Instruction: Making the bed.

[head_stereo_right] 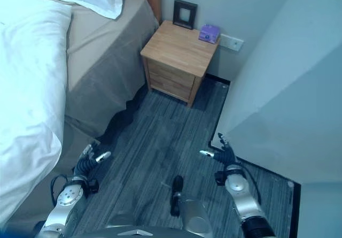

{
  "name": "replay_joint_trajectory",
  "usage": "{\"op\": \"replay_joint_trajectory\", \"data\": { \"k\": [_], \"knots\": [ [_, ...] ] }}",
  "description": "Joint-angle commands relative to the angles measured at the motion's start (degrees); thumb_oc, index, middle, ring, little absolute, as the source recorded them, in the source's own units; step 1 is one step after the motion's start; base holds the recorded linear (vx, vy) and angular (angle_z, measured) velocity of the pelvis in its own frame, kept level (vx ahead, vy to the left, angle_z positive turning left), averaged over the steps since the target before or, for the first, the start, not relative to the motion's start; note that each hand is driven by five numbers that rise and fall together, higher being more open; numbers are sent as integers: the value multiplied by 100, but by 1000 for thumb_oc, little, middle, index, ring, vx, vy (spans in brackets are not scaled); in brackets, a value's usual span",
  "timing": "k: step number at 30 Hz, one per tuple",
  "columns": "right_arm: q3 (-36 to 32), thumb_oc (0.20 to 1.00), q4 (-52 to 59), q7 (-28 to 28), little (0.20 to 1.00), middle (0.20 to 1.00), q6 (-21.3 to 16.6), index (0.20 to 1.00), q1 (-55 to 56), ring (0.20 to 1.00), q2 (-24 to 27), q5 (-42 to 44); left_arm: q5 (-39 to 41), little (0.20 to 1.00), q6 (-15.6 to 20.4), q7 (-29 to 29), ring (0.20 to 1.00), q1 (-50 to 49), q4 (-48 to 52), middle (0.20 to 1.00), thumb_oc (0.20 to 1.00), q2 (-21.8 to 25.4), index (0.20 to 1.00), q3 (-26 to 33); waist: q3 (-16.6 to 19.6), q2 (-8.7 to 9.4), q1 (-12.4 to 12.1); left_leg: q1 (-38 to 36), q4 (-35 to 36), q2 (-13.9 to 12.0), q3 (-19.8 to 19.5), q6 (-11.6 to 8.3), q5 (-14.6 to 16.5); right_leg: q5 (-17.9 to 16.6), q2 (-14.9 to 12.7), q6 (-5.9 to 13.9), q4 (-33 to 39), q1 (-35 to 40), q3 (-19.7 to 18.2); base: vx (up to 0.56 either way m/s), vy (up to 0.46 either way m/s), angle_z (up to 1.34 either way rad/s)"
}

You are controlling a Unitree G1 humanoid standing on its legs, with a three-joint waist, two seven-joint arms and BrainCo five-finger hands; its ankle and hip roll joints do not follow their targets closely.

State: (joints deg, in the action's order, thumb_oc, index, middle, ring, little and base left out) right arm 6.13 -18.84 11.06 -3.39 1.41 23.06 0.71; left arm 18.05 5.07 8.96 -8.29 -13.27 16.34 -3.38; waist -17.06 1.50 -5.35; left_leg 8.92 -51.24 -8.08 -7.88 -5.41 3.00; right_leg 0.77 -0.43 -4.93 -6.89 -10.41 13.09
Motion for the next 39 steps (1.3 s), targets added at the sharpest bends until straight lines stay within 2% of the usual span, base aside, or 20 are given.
{"op": "replay_joint_trajectory", "data": {
  "k": [1,3,5,7,9,10,11,12,13,16,18,20,22,23,24,27,29,31,34,39],
  "knots": [
    [158,1000,504,-6,1000,1000,-274,1000,-54,1000,-1,252,563,1000,257,137,1000,7,178,1000,1000,335,1000,178,-196,194,-158,-199,1525,-109,881,314,118,-375,-782,1043,1189,977,371,212,-17,8],
    [233,1000,534,-10,1000,1000,-209,1000,-176,1000,58,85,736,1000,275,143,1000,-72,186,1000,1000,146,1000,285,-158,252,-318,118,2546,193,1500,452,513,-106,-891,1103,1189,1255,601,394,-10,1],
    [234,1000,537,12,1000,1000,-191,1000,-217,1000,75,-45,637,1000,273,155,1000,-169,197,1000,1000,81,1000,335,-11,178,-361,102,3335,283,1848,451,576,185,-790,1169,1189,1508,733,425,8,40],
    [251,1000,481,139,1000,1000,-187,1000,-356,1000,42,-150,618,1000,249,224,1000,-108,139,1000,1000,84,1000,337,90,132,-327,145,3975,176,2574,356,113,406,-668,1136,1189,1743,1025,374,6,67],
    [248,1000,433,300,1000,1000,-159,1000,-471,1000,-14,-345,594,1000,221,262,1000,13,142,1000,1000,123,1000,341,171,147,-236,88,4443,-67,3370,288,-282,479,-592,1112,1189,1988,1391,265,14,101],
    [248,1000,433,300,1000,1000,-159,1000,-471,1000,-14,-345,594,1000,221,262,1000,13,142,1000,1000,123,1000,341,171,147,-236,88,4443,-67,3370,288,-282,479,-592,1112,1189,1988,1391,307,43,91],
    [218,1000,446,385,1000,1000,-128,1000,-475,1000,-75,-451,554,1000,203,326,1000,87,135,1000,1000,181,1000,358,266,243,-111,-72,4638,-305,3878,309,-422,405,-605,1138,1129,2165,1713,215,42,59],
    [221,1000,451,386,1000,1000,-125,1000,-469,1000,-83,-457,551,1000,199,328,1000,80,140,1000,1000,186,1000,361,262,250,-100,-88,4662,-290,3873,314,-432,402,-609,1145,1132,2179,1725,447,202,79],
    [262,1000,566,328,1000,1000,-71,1000,-330,1000,-159,-600,473,1000,191,401,1000,5,217,1000,1000,220,1000,443,409,303,-48,-366,5021,-48,3764,465,-371,368,-722,1233,841,2260,1870,327,259,94],
    [245,1000,635,288,1000,1000,-61,1000,-303,1000,-220,-829,222,1000,232,433,1000,-13,497,1000,1000,352,1000,566,507,410,-79,-690,5419,264,3545,622,-274,141,-1033,1444,120,2173,1951,314,308,129],
    [217,1000,749,307,1000,1000,-112,1000,-341,1000,-217,-950,-11,1000,296,515,1000,-31,727,1000,1000,548,1000,734,528,517,-96,-917,5582,511,3379,796,-73,-248,-1384,1756,-648,2019,1893,284,326,139],
    [218,1000,889,283,1000,1000,-143,1000,-395,1000,-229,-1013,-174,1000,386,640,1000,-12,923,1000,1000,686,1000,915,487,525,-72,-1057,5622,653,3094,934,98,-762,-1701,1881,-1574,1739,1652,272,267,149],
    [217,1000,947,308,1000,1000,-181,1000,-434,1000,-214,-1057,-191,1000,443,709,1000,-20,1027,1000,1000,742,1000,1010,462,521,-77,-1098,5624,650,2984,968,167,-825,-1711,1904,-1846,1585,1487,187,99,136],
    [160,1000,1151,307,1000,1000,-223,1000,-538,1000,-127,-1086,-87,1000,550,711,1000,21,1212,1000,1000,843,1000,1097,392,496,-37,-1145,5624,609,2557,932,219,-560,-1488,1798,-2006,1180,915,162,-7,117],
    [122,1000,1263,326,1000,1000,-257,1000,-621,1000,-6,-1135,-11,1000,606,678,1000,80,1250,1000,1000,911,1000,1104,326,449,-43,-1096,5624,565,2421,888,52,-405,-1295,1620,-1843,994,785,255,-37,112],
    [14,1000,1538,316,1000,1000,-284,1000,-971,1000,367,-1078,631,1000,717,200,1000,200,1382,1000,1000,1105,1000,1018,244,362,22,-1089,5624,540,1833,754,52,28,-1098,1451,-1142,847,635,229,-83,152],
    [-42,1000,1825,129,1000,1000,-314,1000,-1169,1000,715,-962,1376,1000,683,-659,1000,41,1742,1000,1000,1402,1000,898,258,331,127,-1120,5624,595,1466,669,69,198,-816,1365,-300,714,151,311,-72,155],
    [-122,1000,1835,76,1000,1000,-370,1000,-1410,1000,950,-860,1992,1000,680,-1200,1000,-14,1977,1000,1000,1531,1000,953,254,276,273,-1157,5624,659,973,620,101,79,-563,1341,308,501,-621,358,-99,147],
    [112,1000,1667,118,1000,1000,-299,1000,-2193,1000,1061,-920,2339,1000,702,-1185,1000,83,1890,1000,1000,1442,1000,857,210,260,179,-1219,5624,764,314,614,150,-216,-493,1364,757,270,-1287,283,-158,135],
    [474,1000,1338,323,1000,1000,-128,1000,-2929,1000,948,-1206,2104,1000,773,-590,1000,112,1346,1000,1000,1219,1000,997,188,344,-15,-1315,5624,848,-273,555,201,-311,-584,1279,887,451,-1207,237,-208,119]
  ]
}}
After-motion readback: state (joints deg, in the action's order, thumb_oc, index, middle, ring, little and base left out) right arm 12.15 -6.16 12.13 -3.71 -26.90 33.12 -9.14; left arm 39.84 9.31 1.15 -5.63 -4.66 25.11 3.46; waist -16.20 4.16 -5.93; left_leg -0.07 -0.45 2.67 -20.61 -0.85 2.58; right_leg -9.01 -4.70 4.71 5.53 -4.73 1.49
